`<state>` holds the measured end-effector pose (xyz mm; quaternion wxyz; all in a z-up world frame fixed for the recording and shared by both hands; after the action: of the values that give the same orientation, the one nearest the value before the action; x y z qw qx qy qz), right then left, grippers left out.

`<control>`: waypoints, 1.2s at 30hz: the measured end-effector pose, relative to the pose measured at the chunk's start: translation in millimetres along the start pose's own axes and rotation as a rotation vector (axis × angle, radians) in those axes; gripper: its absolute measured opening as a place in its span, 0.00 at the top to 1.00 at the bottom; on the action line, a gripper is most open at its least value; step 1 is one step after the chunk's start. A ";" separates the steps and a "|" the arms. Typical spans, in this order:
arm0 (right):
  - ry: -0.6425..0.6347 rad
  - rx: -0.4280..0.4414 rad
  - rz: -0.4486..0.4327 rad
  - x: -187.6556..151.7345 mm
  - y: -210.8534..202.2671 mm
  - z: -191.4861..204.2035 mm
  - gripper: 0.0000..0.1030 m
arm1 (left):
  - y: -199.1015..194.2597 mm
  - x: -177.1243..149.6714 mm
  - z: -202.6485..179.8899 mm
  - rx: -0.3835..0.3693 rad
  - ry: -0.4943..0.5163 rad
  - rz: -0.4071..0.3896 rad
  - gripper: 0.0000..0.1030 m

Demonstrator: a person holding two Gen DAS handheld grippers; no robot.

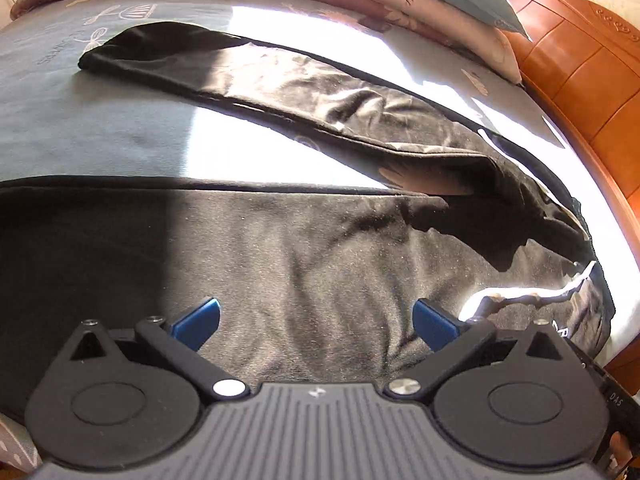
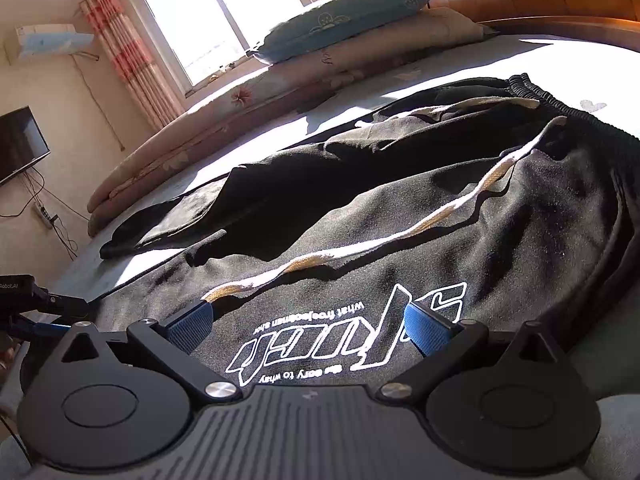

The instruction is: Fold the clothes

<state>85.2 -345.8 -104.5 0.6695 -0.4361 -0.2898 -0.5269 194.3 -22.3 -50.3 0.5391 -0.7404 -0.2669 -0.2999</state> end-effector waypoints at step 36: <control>0.258 -0.016 -0.103 56.5 -8.0 -46.5 0.00 | -5.6 -55.0 8.2 0.034 -0.063 -0.151 0.01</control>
<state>89.8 -413.3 -75.4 0.6698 -0.3545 -0.2192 -0.6146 154.3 -16.8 -88.9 0.5187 -0.7181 -0.3438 -0.3115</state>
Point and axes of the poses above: each gripper's, at about its wrist camera, not at the fingertips, and y roughly the way its jaws point, z to its left, x to its top, the point moved 3 cm from there along y, roughly the way its jaws point, and after that the axes turned 15 degrees about -z, right-handed, at the moved point
